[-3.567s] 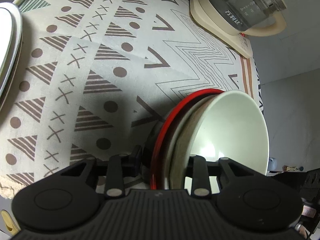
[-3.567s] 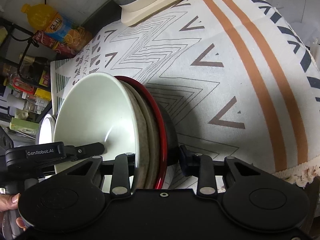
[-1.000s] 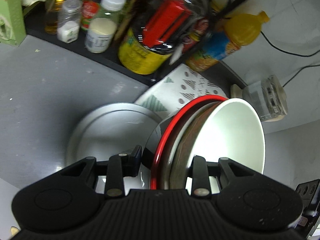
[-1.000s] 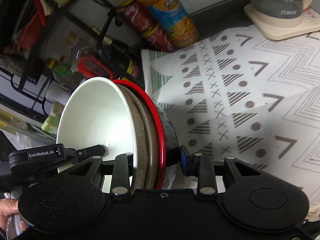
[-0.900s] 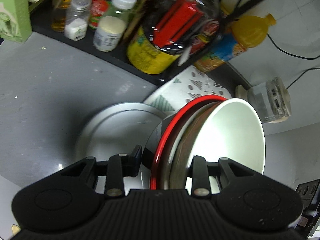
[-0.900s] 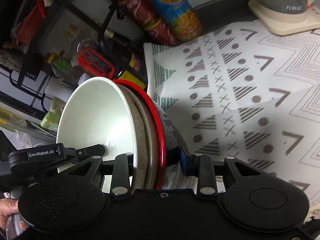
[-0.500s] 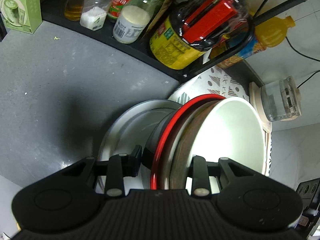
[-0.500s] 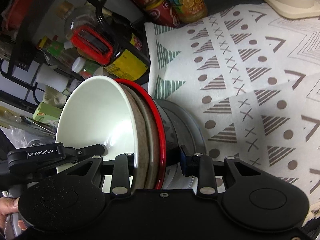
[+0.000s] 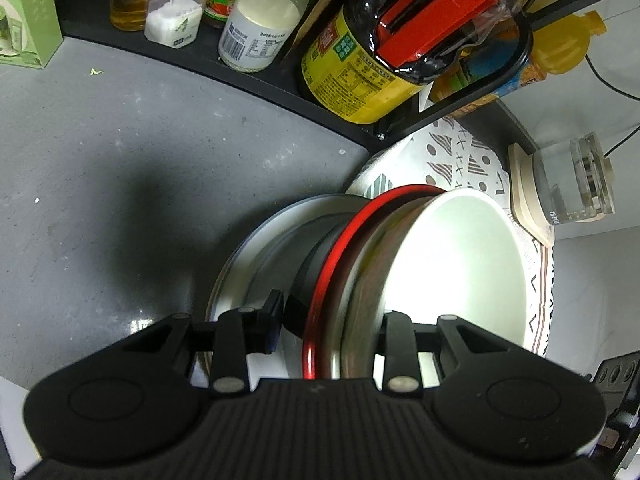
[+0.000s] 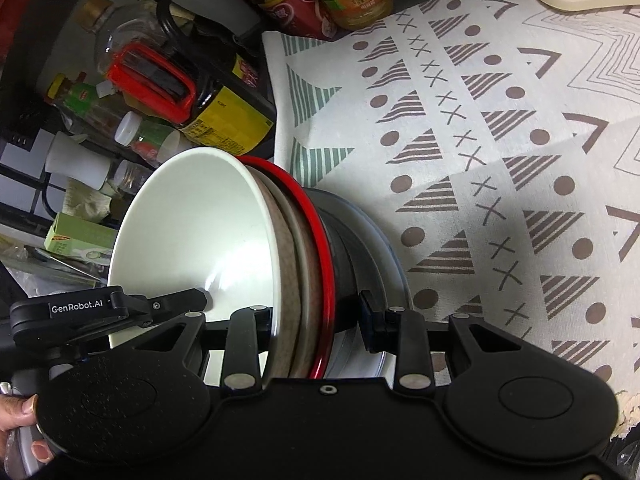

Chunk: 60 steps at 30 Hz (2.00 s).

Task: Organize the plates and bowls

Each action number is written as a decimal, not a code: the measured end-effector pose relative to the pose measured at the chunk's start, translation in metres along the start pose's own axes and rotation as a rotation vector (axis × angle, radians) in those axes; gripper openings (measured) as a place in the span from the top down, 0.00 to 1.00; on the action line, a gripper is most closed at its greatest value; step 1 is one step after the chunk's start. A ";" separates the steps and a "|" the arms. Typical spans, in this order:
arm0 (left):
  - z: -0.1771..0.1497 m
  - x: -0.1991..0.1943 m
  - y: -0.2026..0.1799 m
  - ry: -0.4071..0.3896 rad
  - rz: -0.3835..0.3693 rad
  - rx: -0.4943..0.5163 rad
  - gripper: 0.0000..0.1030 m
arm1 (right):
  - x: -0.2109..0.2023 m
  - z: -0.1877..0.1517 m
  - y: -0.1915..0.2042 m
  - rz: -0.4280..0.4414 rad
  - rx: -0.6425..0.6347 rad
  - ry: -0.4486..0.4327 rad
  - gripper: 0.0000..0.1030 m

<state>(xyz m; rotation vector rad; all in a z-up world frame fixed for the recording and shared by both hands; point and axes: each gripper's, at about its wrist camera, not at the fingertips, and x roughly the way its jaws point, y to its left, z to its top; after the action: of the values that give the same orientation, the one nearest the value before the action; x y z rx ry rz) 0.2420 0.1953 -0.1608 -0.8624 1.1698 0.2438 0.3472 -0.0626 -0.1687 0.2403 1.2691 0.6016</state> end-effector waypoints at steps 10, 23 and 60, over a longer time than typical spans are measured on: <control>0.001 0.005 0.003 0.017 0.012 -0.001 0.70 | 0.009 0.000 -0.003 -0.015 -0.006 0.017 0.69; 0.003 0.008 0.013 0.033 0.003 -0.031 0.70 | 0.011 0.001 0.000 -0.003 -0.004 0.016 0.65; -0.005 -0.060 -0.057 -0.263 0.023 0.278 0.17 | -0.113 -0.033 -0.032 -0.239 0.018 -0.432 0.00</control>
<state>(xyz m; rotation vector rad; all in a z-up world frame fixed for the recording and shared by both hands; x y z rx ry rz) 0.2475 0.1689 -0.0827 -0.5537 0.9410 0.2009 0.3066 -0.1563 -0.1011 0.2152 0.8690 0.3098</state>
